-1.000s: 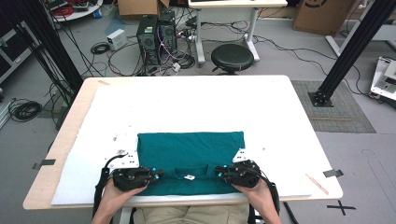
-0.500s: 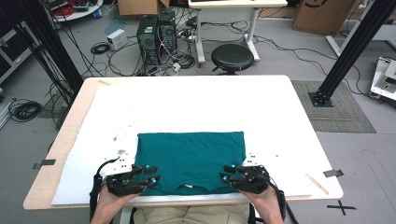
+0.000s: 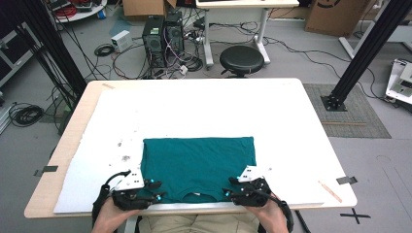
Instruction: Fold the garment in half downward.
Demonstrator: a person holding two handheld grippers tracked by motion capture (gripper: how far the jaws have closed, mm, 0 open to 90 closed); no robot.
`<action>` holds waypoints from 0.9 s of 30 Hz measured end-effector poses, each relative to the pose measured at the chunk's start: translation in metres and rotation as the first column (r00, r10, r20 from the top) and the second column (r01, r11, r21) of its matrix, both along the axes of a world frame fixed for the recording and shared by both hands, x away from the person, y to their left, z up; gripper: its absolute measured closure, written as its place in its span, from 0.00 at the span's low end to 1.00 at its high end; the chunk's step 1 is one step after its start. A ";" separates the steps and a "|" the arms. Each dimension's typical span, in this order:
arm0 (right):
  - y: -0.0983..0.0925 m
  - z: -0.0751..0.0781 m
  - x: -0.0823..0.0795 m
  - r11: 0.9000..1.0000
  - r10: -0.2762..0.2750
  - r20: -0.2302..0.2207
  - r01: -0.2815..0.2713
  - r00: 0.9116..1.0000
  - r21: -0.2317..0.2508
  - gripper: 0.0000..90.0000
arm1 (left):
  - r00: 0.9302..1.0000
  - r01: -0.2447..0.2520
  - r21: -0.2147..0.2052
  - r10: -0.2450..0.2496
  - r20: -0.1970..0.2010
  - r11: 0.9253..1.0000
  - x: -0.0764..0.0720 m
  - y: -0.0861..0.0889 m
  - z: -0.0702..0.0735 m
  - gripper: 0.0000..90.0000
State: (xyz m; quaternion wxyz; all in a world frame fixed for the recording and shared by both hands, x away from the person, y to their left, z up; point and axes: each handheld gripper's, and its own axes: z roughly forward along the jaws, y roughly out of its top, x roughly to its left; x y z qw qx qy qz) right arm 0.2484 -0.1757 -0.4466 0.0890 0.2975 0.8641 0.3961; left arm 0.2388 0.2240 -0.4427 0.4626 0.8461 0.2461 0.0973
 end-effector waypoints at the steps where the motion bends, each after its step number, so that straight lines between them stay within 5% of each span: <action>1: -0.003 0.001 0.000 1.000 -0.009 0.007 0.008 1.000 0.013 0.52 | 0.999 -0.032 -0.030 0.033 0.014 0.999 0.000 0.006 0.003 0.64; 6: -0.029 0.013 0.002 0.988 -0.119 0.045 0.114 0.992 0.107 0.36 | 0.974 -0.202 -0.113 0.211 0.082 0.973 -0.002 0.036 0.013 0.53; 11: -0.058 0.018 0.007 0.961 -0.242 0.080 0.227 0.967 0.157 0.24 | 0.952 -0.283 -0.119 0.294 0.090 0.952 -0.003 0.049 0.014 0.39; 18: -0.083 0.023 0.008 0.929 -0.342 0.127 0.315 0.931 0.195 0.23 | 0.937 -0.320 -0.149 0.335 0.094 0.936 -0.005 0.057 0.017 0.32; 22: -0.086 0.023 0.007 0.922 -0.362 0.125 0.335 0.924 0.196 0.23 | 0.933 -0.331 -0.158 0.347 0.091 0.930 -0.007 0.062 0.018 0.32; 27: -0.084 0.022 0.009 0.925 -0.357 0.138 0.330 0.924 0.187 0.23 | 0.927 -0.345 -0.160 0.363 0.098 0.925 -0.011 0.062 0.016 0.32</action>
